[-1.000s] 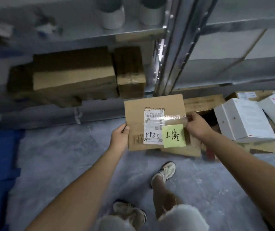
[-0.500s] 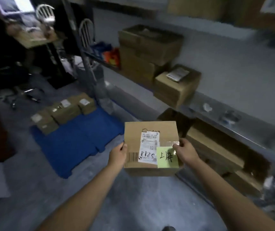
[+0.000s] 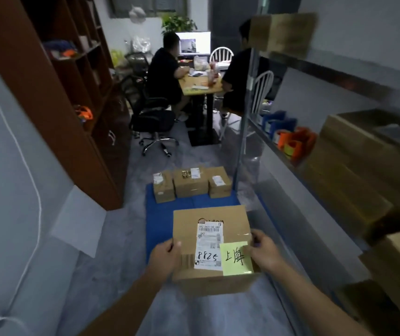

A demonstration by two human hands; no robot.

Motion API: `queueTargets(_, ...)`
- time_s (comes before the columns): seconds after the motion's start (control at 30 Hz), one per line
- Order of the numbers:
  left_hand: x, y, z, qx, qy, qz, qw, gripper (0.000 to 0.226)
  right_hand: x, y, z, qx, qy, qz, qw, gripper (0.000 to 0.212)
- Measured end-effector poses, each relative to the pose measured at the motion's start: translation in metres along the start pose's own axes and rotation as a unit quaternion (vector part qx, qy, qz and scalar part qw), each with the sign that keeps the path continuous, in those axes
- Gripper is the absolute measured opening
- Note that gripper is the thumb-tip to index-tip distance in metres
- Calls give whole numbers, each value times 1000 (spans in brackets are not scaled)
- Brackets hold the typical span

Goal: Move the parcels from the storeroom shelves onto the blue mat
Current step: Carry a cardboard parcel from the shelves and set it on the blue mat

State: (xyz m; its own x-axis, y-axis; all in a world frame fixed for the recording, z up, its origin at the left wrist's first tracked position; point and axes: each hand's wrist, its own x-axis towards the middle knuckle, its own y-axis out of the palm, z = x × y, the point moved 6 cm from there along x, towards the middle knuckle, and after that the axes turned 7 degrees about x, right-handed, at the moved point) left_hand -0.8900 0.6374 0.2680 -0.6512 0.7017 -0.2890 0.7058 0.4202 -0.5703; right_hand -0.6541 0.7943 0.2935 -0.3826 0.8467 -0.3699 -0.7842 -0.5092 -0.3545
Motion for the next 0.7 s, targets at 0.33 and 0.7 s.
queueTargets(0.33, 143, -51, 21, -37, -82, -78, 993, 40, 182, 100, 65, -22, 2, 136, 990, 41)
queueTargets(0.7, 409, -67, 82, -63, -125, -8, 990, 5, 412, 232, 89, -36, 57, 108, 992, 42)
